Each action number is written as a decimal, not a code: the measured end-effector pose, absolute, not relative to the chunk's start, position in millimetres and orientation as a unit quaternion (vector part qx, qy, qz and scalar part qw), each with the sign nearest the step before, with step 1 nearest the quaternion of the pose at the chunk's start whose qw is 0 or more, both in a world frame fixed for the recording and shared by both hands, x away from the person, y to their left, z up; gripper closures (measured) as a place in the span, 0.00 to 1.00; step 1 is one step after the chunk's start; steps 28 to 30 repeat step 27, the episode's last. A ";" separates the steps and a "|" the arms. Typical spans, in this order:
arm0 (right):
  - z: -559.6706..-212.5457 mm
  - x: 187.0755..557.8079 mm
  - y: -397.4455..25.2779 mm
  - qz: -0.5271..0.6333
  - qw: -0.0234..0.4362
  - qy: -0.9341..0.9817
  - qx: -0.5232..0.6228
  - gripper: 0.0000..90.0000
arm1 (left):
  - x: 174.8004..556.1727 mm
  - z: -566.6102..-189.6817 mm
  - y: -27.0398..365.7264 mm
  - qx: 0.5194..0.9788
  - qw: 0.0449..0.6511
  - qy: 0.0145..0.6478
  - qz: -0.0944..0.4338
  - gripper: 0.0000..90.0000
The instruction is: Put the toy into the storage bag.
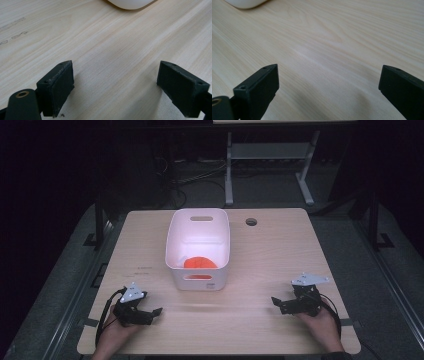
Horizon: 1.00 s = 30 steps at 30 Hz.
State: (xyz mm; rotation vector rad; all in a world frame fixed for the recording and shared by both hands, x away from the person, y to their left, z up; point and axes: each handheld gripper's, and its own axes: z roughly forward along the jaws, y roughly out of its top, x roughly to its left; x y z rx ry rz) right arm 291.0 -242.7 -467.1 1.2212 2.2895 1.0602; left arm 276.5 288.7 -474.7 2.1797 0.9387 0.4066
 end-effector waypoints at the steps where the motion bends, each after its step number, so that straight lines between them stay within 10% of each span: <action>1: -468.8 290.7 -242.9 0.370 0.171 0.806 0.429 0.03 | 276.5 -474.7 288.7 0.845 0.359 0.364 0.158 0.15; 30: -483.0 288.7 -244.9 0.341 0.170 0.811 0.444 0.02 | 276.5 -474.7 288.7 0.845 0.359 0.364 0.158 0.15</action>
